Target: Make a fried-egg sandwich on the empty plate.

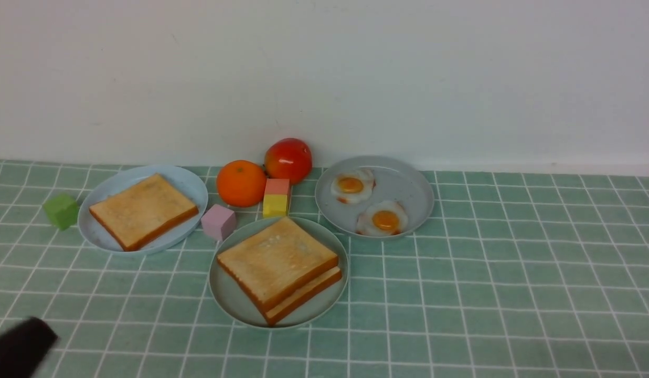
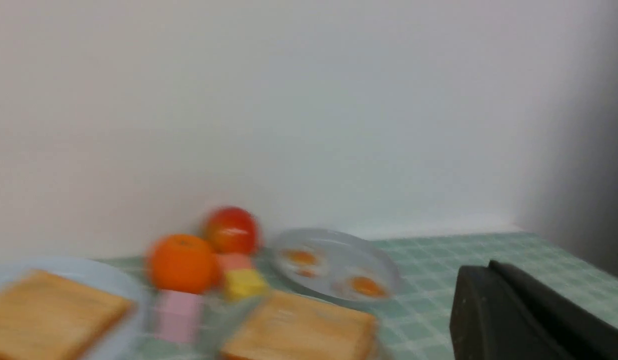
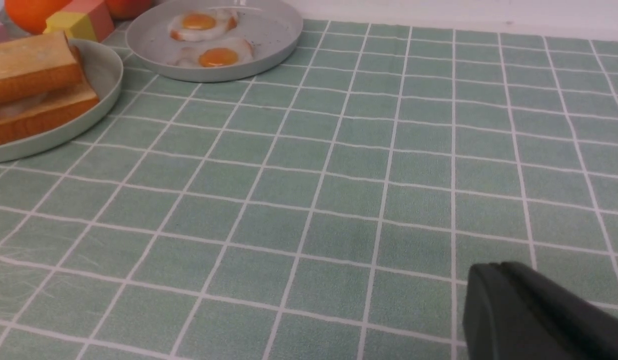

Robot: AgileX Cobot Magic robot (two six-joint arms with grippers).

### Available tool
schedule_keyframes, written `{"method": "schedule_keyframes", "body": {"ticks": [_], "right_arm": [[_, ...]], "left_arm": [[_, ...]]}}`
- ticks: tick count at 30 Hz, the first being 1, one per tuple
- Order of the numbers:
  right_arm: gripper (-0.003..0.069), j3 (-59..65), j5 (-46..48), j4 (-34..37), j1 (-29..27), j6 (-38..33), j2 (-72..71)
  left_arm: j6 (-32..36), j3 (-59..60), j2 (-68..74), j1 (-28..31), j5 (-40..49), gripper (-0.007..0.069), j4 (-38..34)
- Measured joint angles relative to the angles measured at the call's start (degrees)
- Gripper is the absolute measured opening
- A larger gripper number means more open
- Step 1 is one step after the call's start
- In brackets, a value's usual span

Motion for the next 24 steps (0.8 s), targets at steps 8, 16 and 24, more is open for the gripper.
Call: {"method": "schedule_keyframes", "body": {"ticks": [8, 16, 24], "right_arm": [[0.0002, 0.0, 0.1, 0.0, 0.0, 0.0, 0.0], [0.0006, 0.0, 0.1, 0.0, 0.0, 0.0, 0.0], [0.0015, 0.0, 0.1, 0.0, -0.1, 0.0, 0.0]], "left_arm": [[-9.1, 4.2, -4.4, 19.8, 13.4, -0.0013, 7.0], [-15.3, 6.2, -4.4, 22.7, 25.0, -0.0013, 9.6], [-15.7, 6.2, -4.4, 22.7, 25.0, -0.0013, 9.6]]}}
